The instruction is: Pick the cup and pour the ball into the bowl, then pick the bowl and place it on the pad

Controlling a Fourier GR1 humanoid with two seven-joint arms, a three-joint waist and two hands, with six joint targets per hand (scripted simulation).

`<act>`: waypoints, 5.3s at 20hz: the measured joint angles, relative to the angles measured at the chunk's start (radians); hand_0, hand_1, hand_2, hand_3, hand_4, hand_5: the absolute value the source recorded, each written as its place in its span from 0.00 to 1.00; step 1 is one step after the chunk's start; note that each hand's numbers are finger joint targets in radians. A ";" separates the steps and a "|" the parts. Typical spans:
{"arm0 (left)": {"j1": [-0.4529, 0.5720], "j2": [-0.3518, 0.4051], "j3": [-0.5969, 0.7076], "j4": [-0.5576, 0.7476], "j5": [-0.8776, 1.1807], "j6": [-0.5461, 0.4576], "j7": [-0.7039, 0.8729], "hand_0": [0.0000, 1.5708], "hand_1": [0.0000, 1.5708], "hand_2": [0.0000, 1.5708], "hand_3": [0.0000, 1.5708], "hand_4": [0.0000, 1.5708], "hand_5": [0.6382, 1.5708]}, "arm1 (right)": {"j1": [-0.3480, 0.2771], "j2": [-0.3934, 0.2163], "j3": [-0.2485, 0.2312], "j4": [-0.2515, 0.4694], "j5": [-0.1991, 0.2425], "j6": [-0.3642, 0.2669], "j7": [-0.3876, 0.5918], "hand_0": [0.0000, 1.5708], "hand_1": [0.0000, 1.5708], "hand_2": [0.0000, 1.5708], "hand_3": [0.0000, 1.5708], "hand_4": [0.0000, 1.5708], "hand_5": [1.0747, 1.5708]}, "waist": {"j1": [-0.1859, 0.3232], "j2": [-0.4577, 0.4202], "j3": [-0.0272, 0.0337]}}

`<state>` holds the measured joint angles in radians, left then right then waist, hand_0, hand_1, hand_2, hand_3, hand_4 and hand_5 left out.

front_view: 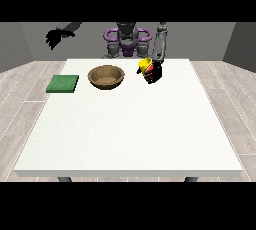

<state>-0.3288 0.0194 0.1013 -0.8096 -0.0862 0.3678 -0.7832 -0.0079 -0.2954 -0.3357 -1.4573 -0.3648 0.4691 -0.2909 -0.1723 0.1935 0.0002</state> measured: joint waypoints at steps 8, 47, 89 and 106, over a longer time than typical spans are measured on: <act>-0.068 0.034 -0.077 0.045 -0.151 0.159 0.150 0.84 0.84 1.00 1.00 0.78 0.98 | 0.002 -0.044 -0.039 0.101 -0.025 0.037 0.031 0.00 0.00 0.00 0.00 0.30 1.00 | 0.019 -0.108 0.0014; -0.567 -0.014 -0.819 0.052 -1.188 -0.254 1.432 0.00 0.00 0.76 0.91 0.48 0.99 | -0.192 -0.064 -0.006 0.350 0.033 -0.036 0.152 0.00 0.00 0.00 0.00 0.44 0.98 | 0.043 -0.302 -0.0001; -0.378 0.544 0.325 -0.452 0.506 -0.675 0.943 0.00 0.00 0.00 0.00 0.17 0.93 | -0.372 0.169 0.006 0.561 0.109 -0.364 -0.058 0.00 0.00 0.00 0.00 0.00 1.00 | 0.350 0.066 -0.0014; -0.370 0.661 0.411 -0.419 0.601 -0.750 0.945 0.00 0.00 0.00 0.00 0.40 1.00 | -0.395 0.165 -0.005 0.647 0.153 -0.502 -0.159 1.00 1.00 1.00 1.00 0.69 0.83 | 0.362 0.079 -0.0370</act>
<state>-0.6993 0.6800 0.5123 -1.2281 0.5145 -0.3827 0.1620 -0.4032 -0.1301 -0.3406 -0.8105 -0.2123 -0.0329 -0.4496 0.1895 0.2722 -0.0369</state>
